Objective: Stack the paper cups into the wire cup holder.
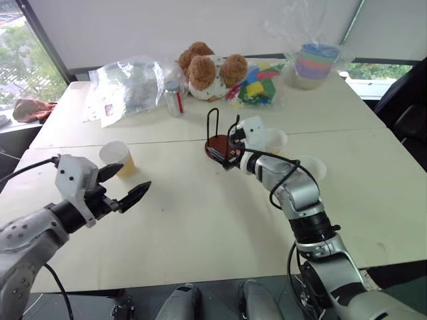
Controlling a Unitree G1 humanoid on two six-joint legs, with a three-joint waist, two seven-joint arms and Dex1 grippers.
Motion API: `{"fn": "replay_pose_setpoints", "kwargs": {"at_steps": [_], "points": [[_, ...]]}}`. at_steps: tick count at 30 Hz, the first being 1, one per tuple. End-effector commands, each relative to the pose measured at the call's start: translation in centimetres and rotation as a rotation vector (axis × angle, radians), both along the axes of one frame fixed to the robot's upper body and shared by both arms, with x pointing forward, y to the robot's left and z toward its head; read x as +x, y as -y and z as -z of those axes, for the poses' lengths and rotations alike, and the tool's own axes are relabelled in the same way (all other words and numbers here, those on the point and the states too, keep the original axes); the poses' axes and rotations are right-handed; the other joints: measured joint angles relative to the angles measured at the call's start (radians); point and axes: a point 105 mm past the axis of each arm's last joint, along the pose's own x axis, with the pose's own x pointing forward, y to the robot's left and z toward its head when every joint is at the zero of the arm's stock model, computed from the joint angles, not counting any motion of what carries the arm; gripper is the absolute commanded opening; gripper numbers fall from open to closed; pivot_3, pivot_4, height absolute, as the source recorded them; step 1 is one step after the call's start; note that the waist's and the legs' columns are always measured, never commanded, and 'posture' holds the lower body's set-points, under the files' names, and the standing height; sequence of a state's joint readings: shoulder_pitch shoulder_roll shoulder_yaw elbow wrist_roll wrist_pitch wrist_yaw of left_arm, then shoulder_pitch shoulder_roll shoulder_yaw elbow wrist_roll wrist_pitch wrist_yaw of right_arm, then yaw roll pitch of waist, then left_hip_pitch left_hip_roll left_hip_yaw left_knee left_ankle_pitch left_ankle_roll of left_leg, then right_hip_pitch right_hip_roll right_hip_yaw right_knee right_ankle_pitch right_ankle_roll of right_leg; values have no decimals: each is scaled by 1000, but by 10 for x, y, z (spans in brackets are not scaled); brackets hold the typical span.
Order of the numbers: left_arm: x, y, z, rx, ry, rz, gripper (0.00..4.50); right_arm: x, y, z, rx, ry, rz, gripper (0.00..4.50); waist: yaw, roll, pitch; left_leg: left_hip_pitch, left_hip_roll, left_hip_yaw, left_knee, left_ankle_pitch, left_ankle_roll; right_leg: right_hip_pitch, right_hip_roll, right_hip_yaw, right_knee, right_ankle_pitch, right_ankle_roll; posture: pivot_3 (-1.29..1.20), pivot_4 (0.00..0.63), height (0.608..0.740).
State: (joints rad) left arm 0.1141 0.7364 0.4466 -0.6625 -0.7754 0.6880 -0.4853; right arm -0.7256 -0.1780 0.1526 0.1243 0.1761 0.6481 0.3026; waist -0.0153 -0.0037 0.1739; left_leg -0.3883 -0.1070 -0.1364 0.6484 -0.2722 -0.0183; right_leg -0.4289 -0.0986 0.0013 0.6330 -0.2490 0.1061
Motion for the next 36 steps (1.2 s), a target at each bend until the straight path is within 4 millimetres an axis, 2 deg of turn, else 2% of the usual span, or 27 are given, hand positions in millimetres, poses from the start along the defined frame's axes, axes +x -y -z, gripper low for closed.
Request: {"fn": "replay_pose_setpoints", "kwargs": {"at_steps": [1, 6, 7, 11, 14, 17, 21, 24, 31, 34, 36], "points": [[-2, 2, -8, 19, 53, -7, 4500, 8, -2, -23, 18, 87, 1, 3150, -1, 0, 0, 0, 0, 0, 0, 0, 0, 0, 0, 0, 0, 0, 0, 0, 150, 740], [-2, 2, -5, 19, 56, -17, 4500, 13, -3, -24, 11, 103, 5, 388, -1, 0, 0, 0, 0, 0, 0, 0, 0, 0, 0, 0, 0, 0, 0, 0, 150, 740], [-2, 3, -5, 18, 55, -18, 4500, 13, -3, -24, 8, 106, 6, 20, -1, 0, 0, 0, 0, 0, 0, 0, 0, 0, 0, 0, 0, 0, 0, 0, 150, 740], [-1, 0, -3, 22, 56, -26, 4500, 15, -4, -25, -3, 120, -3, 20, -2, 0, 0, 0, 0, 0, 0, 0, 0, 0, 0, 1, 1, 0, 0, 0, 150, 740], [-1, -9, -4, 31, 51, -36, 4500, -10, -12, -43, -13, 198, -216, 20, 1, 0, 0, 0, 0, 0, 0, 0, 0, -1, 0, 1, 1, 0, 0, 0, 150, 740], [-2, -15, -5, 45, 40, -31, 4500, -36, -10, -47, -28, 189, -382, 20, 0, 0, 0, 0, 0, 0, 0, 0, 0, -1, 0, 1, 0, 0, 0, 0, 150, 740], [-5, -17, -4, 63, 19, -6, 4500, -67, -5, -42, -50, 133, -499, 20, 2, 0, 0, 0, 1, 0, 0, 0, 1, -1, 0, 1, 0, 0, 0, 0, 150, 740], [-4, -18, -4, 60, 21, -6, 4500, -87, -8, -27, -53, 72, -542, 20, 2, 0, 0, 0, 1, 0, 0, -1, 2, -1, 0, 1, 0, 0, 0, 0, 150, 740], [-1, -10, 0, 47, 16, 20, 4500, -89, -11, -12, -71, 50, -486, 20, 3, 0, 0, 0, 1, 0, 0, -1, 1, -1, 0, 1, 0, 1, -1, 0, 150, 740], [0, -9, 1, 46, 15, 23, 4500, -91, -12, -10, -74, 50, -469, 1081, 5, 0, 0, 0, 1, 0, 0, 0, 1, -1, 0, 1, 0, 1, -1, 0, 150, 740], [0, -8, 1, 47, 12, 34, 4500, -94, -12, -9, -72, 47, -466, 2053, 5, 0, 0, 0, 1, 0, 0, 0, 0, -1, 0, 1, 0, 1, -1, 0, 150, 740]]}}
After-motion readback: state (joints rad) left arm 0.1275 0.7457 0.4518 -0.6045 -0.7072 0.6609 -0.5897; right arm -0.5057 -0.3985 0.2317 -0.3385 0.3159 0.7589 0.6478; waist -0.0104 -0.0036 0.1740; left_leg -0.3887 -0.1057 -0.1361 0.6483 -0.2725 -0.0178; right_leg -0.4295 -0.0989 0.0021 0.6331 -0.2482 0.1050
